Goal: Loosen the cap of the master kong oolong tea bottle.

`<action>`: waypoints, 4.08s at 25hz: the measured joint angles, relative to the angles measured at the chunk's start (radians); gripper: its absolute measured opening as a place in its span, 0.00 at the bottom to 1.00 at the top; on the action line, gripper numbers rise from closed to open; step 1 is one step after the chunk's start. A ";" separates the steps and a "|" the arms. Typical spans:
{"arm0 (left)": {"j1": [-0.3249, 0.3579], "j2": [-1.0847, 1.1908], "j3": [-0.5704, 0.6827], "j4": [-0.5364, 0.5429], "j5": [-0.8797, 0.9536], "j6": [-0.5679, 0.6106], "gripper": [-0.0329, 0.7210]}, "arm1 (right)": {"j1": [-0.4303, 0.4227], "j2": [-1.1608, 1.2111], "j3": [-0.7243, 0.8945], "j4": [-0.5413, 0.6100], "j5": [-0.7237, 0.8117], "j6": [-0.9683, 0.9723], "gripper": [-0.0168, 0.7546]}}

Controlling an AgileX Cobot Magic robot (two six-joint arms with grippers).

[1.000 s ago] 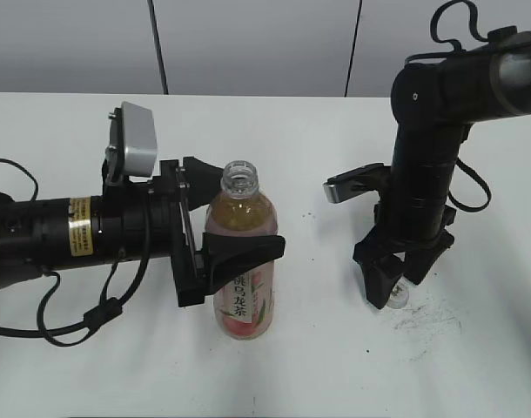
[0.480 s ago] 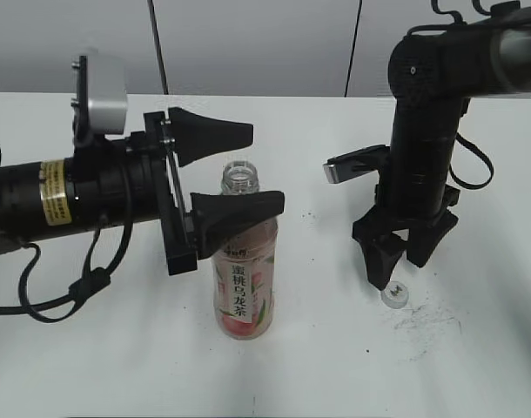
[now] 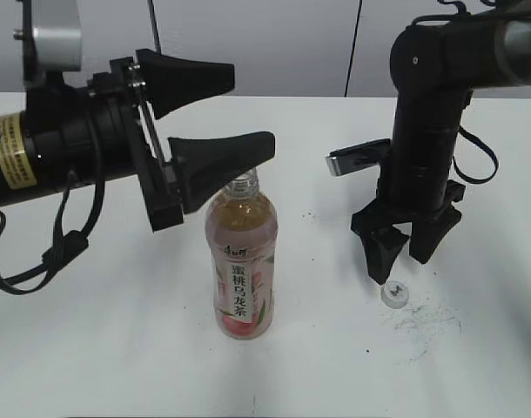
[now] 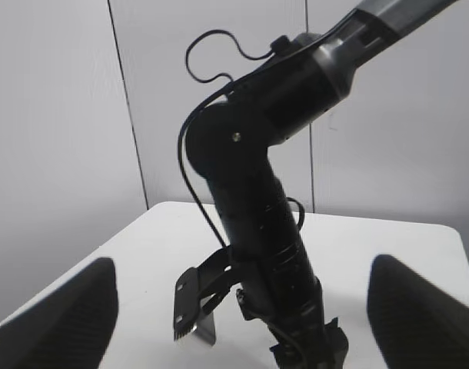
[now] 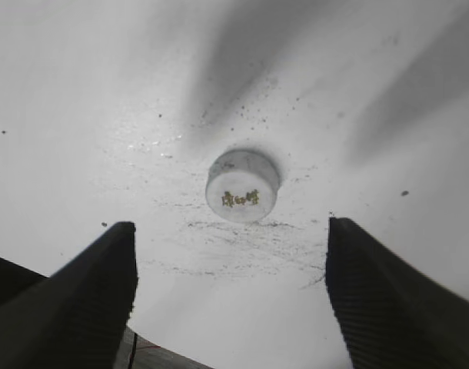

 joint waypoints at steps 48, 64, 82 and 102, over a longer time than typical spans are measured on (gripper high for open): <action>-0.001 -1.265 0.005 -0.983 2.279 0.576 0.77 | 0.001 -1.103 0.554 0.032 0.014 0.016 0.72; -0.001 -1.495 0.067 -1.071 2.190 0.606 0.77 | 0.001 -1.943 0.898 -0.011 -0.049 0.052 0.72; -0.001 -1.495 0.073 -1.083 2.162 0.606 0.76 | 0.001 -1.973 0.918 -0.046 -0.094 0.052 0.72; 0.346 -1.592 0.075 -1.083 2.159 0.606 0.73 | -0.304 -2.116 0.918 -0.049 -0.095 0.053 0.72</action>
